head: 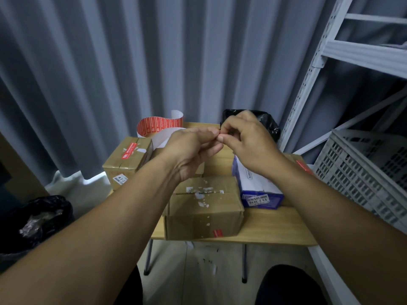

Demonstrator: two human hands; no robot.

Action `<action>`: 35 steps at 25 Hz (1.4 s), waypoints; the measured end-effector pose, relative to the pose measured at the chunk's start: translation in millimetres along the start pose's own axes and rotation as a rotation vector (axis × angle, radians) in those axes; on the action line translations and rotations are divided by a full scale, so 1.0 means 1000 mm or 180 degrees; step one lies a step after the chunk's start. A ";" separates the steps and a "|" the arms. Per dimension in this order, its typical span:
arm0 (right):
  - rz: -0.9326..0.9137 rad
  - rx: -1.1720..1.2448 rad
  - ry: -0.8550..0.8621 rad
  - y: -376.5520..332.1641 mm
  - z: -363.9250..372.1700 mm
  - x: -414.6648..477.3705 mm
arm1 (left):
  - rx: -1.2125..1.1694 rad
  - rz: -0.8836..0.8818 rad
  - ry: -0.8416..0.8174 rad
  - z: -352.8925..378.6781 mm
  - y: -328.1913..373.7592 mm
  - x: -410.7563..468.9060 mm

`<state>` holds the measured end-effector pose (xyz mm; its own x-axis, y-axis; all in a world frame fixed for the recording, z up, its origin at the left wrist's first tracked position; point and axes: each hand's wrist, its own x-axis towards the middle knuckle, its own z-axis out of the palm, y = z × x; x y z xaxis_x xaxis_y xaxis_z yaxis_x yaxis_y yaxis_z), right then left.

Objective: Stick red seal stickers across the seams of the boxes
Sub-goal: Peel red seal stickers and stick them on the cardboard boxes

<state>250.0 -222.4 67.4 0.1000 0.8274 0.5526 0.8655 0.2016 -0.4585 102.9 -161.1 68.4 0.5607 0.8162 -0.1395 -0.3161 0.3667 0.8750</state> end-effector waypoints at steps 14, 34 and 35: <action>0.0959 0.0572 -0.0115 0.090 0.016 0.101 | 0.0181 -0.0230 0.0146 0.006 0.017 0.137; 0.2790 0.0370 0.0563 0.248 0.025 0.170 | 0.2623 -0.0092 0.0801 -0.035 0.001 0.221; 0.2831 0.0451 0.0555 0.250 0.026 0.170 | 0.2707 -0.0106 0.0797 -0.037 0.001 0.223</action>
<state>470.6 -17.9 28.7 0.7833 0.6199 0.0471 0.3669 -0.3999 -0.8399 199.3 38.1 20.7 0.3442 0.9213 -0.1811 0.4289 0.0173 0.9032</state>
